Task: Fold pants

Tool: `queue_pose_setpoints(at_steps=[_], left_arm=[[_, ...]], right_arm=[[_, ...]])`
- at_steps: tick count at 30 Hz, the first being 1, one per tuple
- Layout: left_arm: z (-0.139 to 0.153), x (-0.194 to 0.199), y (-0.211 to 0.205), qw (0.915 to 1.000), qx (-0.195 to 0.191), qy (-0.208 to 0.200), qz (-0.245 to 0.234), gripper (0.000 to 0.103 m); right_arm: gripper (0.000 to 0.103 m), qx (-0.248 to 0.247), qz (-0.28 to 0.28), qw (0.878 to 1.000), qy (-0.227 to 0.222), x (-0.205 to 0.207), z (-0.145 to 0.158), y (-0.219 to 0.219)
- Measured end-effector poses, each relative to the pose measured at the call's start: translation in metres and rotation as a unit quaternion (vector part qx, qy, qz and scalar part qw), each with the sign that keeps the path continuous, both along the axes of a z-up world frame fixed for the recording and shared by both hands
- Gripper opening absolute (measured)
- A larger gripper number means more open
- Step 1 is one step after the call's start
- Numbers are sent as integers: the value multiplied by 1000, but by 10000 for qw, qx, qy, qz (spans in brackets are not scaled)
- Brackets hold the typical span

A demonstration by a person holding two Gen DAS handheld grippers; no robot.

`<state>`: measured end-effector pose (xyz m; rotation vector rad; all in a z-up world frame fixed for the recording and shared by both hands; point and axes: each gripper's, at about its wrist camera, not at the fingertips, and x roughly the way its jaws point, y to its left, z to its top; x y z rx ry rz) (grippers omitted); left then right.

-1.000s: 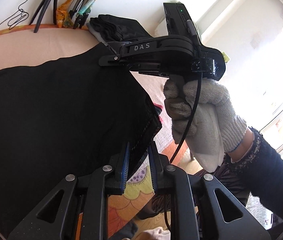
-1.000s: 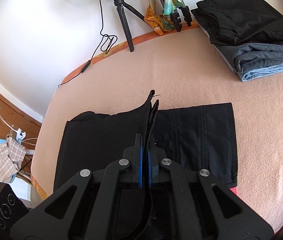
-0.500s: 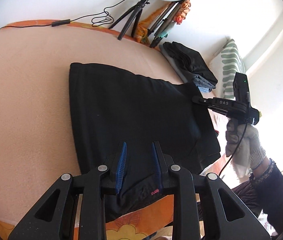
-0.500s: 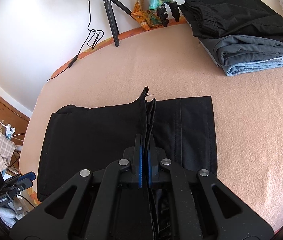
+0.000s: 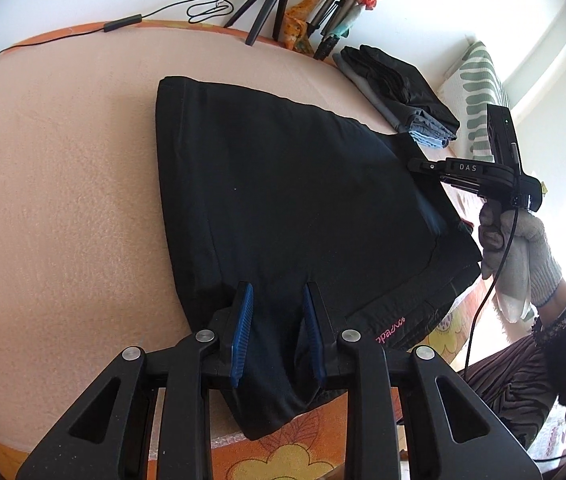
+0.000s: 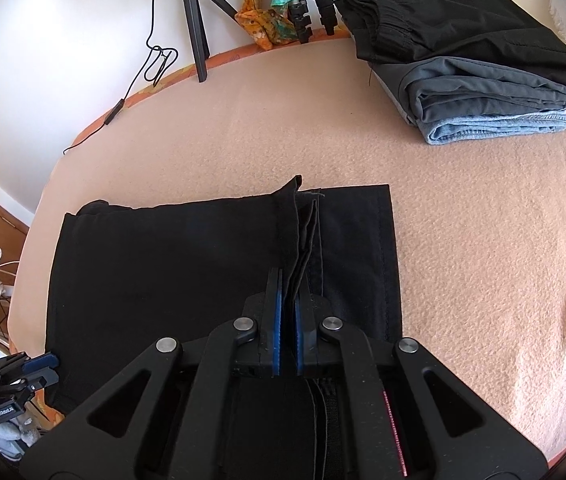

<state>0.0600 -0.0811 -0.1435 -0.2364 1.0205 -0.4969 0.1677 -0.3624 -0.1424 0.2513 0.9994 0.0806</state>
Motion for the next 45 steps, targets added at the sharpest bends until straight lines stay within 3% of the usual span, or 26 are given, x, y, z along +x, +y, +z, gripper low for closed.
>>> queue_pose_setpoints(at_steps=[4,7,11,13,16,18,21,25,29,34,41,45], left_arm=[[2,-6,1,10000,-7,-64,49,24],[6,-11,6,9997,-108,-99,169,24],[10,-15,20,9986,-145,-212,454,24],[8,-14,28,9980,-228,-151,566,26],[5,-13,34,9972,-186,-90,726,40],[2,-12,37,9967,-206,-14,790,40],[-4,-13,41,9957,-433,190,794,40],[-7,-17,44,9947,-633,261,772,40],[-12,-18,51,9901,-1038,433,835,40],[-17,-17,56,9822,-1496,692,897,40],[-12,-26,44,9863,-1401,537,687,37],[-8,-30,41,9849,-1551,418,644,37]], right_arm=[[28,-297,-255,9991,-150,-4,10,-4],[29,-514,-249,9974,-434,-11,25,3],[35,-359,-7,9969,-702,-19,44,23],[36,-199,197,9966,-775,-21,51,38],[36,-68,537,9950,-845,-22,57,67],[36,7,785,9935,-828,-20,58,89],[36,104,1221,9899,-711,-16,59,125],[48,44,1704,9833,-640,-11,60,175],[49,126,2019,9786,-381,1,56,220],[50,175,2080,9780,42,24,40,253],[50,-81,2001,9779,593,55,14,286],[50,-341,2026,9752,823,63,6,301]])
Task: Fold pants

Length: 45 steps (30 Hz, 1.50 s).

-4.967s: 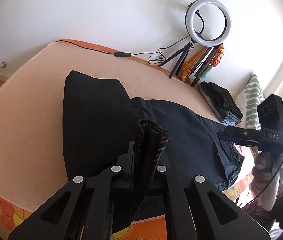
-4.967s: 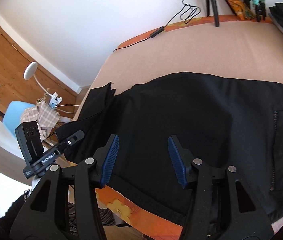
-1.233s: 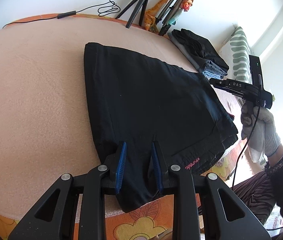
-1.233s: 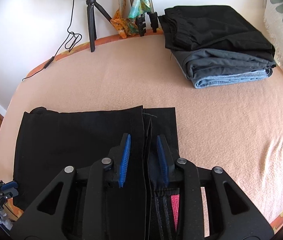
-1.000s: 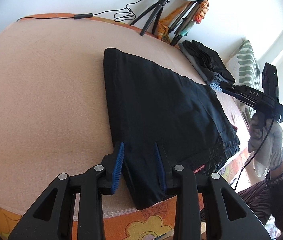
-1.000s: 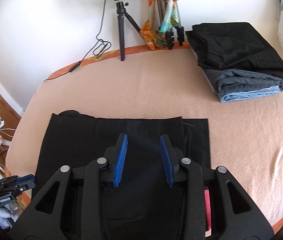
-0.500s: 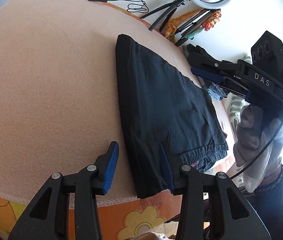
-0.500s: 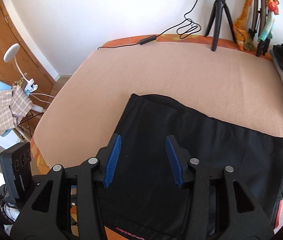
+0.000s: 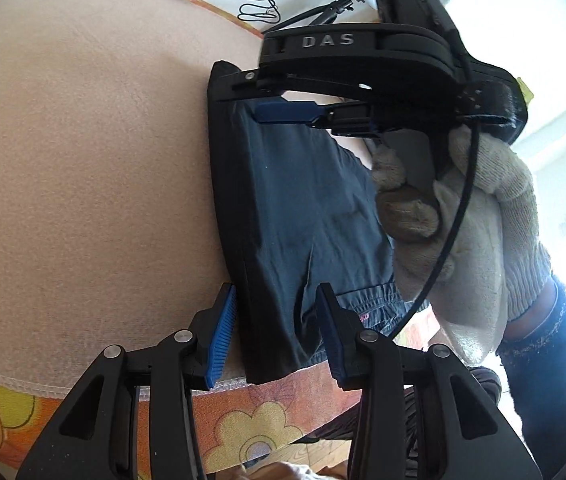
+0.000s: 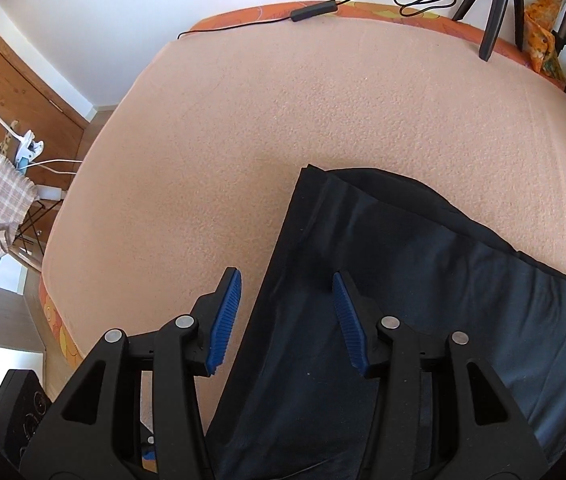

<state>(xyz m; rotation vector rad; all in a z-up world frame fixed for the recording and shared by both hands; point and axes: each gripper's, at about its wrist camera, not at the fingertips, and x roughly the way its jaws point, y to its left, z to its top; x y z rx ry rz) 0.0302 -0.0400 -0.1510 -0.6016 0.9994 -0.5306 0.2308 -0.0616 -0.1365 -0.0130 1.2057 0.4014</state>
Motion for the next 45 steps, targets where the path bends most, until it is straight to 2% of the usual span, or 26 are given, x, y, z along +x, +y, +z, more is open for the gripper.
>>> queue_pose_setpoints(at_steps=[12,16,18,20,25,28,30,32,35,37,39,45], left_arm=[[14,-4,-16,9995,57,-292,-133,37],[15,-8,-22,9995,59,-283,-142,37],[18,-10,-25,9993,85,-319,-149,37],[21,-12,-24,9992,102,-343,-157,37],[21,-16,-24,9994,192,-259,-143,38],[17,-17,-28,9990,435,-84,-88,42],[13,-16,-33,9976,682,95,-7,50],[9,-17,-32,9981,598,165,32,50],[13,-18,-31,9994,353,24,9,44],[19,-18,-36,9994,309,-116,-92,29],[27,-19,-42,9987,279,-378,-174,22],[53,-25,-62,9949,198,-896,-412,16]], right_arm=[[51,-850,164,9954,418,10,-11,32],[51,-1140,292,9924,347,7,-17,43],[47,-1223,274,9918,267,5,-18,44],[30,-1282,305,9911,158,3,-17,43],[10,-753,179,9969,152,1,-12,25],[6,-418,47,9991,69,-5,-7,11],[6,-99,-111,9999,60,-6,-2,-1],[5,152,-197,9997,19,-10,4,-13],[5,415,-297,9986,-120,-16,16,-29],[5,658,-401,9969,-161,-15,23,-40],[5,874,-477,9947,-243,-16,30,-50],[5,1510,-733,9844,-531,-27,59,-92]])
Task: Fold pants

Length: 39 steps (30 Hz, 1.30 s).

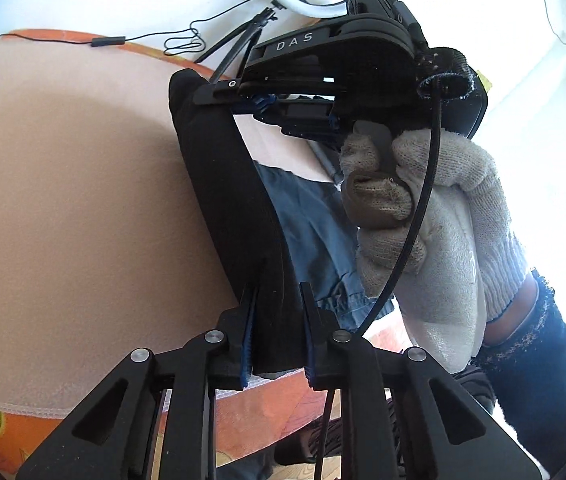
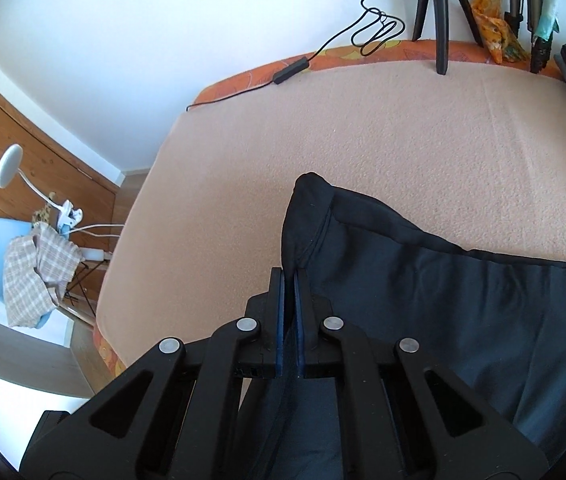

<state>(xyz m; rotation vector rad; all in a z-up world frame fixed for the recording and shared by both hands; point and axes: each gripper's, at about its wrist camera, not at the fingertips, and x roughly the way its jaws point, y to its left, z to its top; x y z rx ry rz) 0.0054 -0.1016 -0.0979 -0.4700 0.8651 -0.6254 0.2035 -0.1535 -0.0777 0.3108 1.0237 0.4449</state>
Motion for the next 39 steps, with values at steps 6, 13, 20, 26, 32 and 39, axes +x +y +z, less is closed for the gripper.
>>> queue_pose_setpoints(at_steps=[6,13,20,26,32,39], left_arm=[[20,5,-23,9984,39,-398,-387,16],[25,13,-56,9954,-59,-478,-826,16],[28,32,-93,9910,-155,-512,-1228,16],[28,47,-129,9875,-101,-513,-1488,16],[21,43,-160,9851,-20,-374,-1677,16],[13,28,-182,9811,195,-278,-1904,16]], right_arm=[[5,484,-382,9978,-233,-12,18,-43],[4,594,-777,9939,-502,-28,33,-99],[4,653,-1196,9885,-652,-44,37,-157],[4,743,-1506,9838,-635,-50,28,-205],[4,598,-1757,9814,-489,-48,10,-236],[4,468,-1879,9809,-174,-45,-21,-264]])
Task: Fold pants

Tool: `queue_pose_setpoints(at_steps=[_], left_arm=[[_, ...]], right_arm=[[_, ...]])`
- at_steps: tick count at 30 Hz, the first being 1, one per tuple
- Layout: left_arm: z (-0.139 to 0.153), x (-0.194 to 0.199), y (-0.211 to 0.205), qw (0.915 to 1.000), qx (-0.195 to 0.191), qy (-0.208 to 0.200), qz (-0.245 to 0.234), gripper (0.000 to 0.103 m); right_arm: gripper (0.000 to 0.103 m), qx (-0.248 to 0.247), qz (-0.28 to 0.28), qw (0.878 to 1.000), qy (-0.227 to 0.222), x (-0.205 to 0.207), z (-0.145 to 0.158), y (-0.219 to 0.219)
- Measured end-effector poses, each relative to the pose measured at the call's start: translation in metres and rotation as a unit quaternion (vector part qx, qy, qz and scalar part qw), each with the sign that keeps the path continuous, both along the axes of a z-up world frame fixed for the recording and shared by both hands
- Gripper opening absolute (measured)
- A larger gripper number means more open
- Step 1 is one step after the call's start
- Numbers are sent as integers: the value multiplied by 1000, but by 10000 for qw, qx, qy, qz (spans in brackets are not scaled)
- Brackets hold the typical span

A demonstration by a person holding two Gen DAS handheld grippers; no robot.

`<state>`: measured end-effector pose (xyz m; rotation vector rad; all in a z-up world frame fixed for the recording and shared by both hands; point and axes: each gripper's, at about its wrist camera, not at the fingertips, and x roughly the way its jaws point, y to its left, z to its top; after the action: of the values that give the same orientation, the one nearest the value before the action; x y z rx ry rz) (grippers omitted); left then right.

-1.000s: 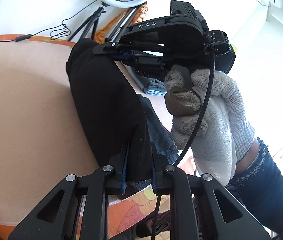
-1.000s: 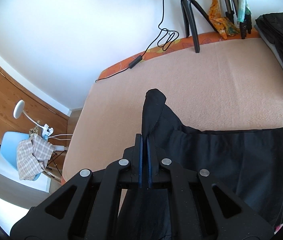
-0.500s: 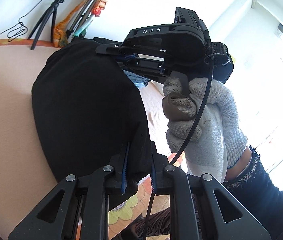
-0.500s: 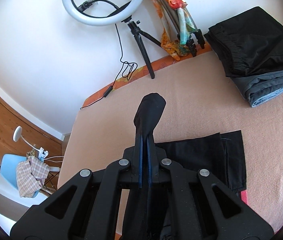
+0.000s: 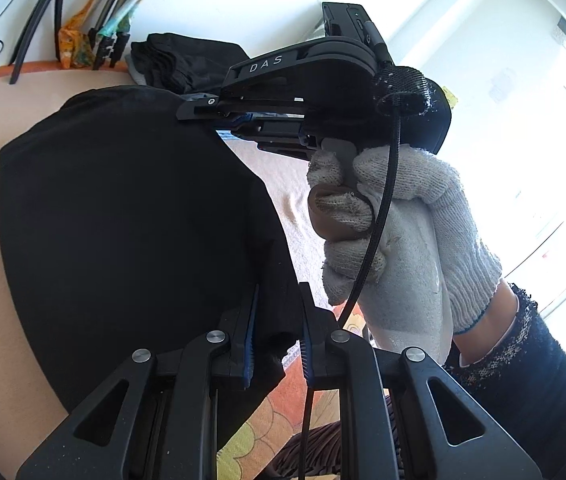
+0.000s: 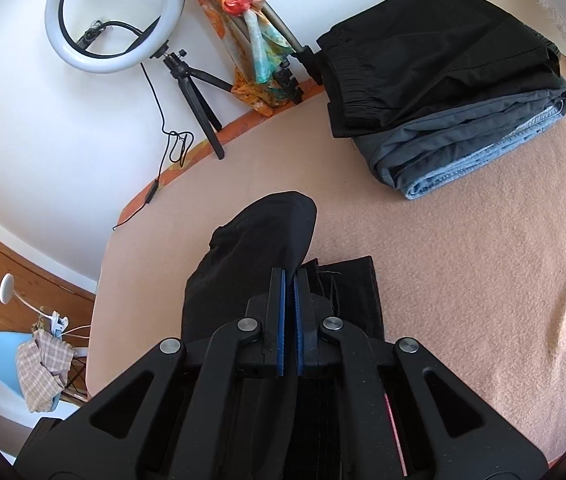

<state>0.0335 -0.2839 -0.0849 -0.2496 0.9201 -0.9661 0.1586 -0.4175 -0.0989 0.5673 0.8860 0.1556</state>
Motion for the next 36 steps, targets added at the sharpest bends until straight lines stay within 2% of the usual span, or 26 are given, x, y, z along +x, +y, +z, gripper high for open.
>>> queue_pose_setpoints(at_steps=[4,6,8,9,12,15,20,25,28,31,34,36], left_arm=[[-3,-2,-8,9999,108,71,-104,17],[0,-7,-9,9996,157,81,-226,25],[5,-15,-7,9989,165,152,-408,25],[8,-20,-5,9985,138,154,-514,29],[19,-32,9,9981,147,-73,-586,29],[23,-37,29,9988,263,-240,-346,29],[11,-25,49,9980,587,-205,128,29],[-5,-17,41,9960,854,-226,131,29],[-6,-17,38,9952,936,-257,97,29],[-6,-12,41,9959,874,-195,143,29],[-4,-8,49,9971,721,-97,223,29],[-1,-4,57,9974,635,-79,321,29]], right_arm=[[4,-120,91,9998,117,6,-13,-2],[4,-248,180,9994,154,9,-19,0],[4,-328,251,9990,184,12,-23,2],[4,-356,275,9988,197,13,-25,2],[4,-470,334,9981,231,14,-28,2],[4,-537,375,9975,250,15,-32,0],[4,-674,488,9963,217,19,-36,-1],[4,-977,676,9927,189,22,-48,4],[5,-990,641,9929,155,17,-50,1],[12,-1044,465,9932,206,11,-46,-6],[21,-843,502,9950,174,-1,-37,-14],[42,-728,469,9961,149,-13,-33,-19]])
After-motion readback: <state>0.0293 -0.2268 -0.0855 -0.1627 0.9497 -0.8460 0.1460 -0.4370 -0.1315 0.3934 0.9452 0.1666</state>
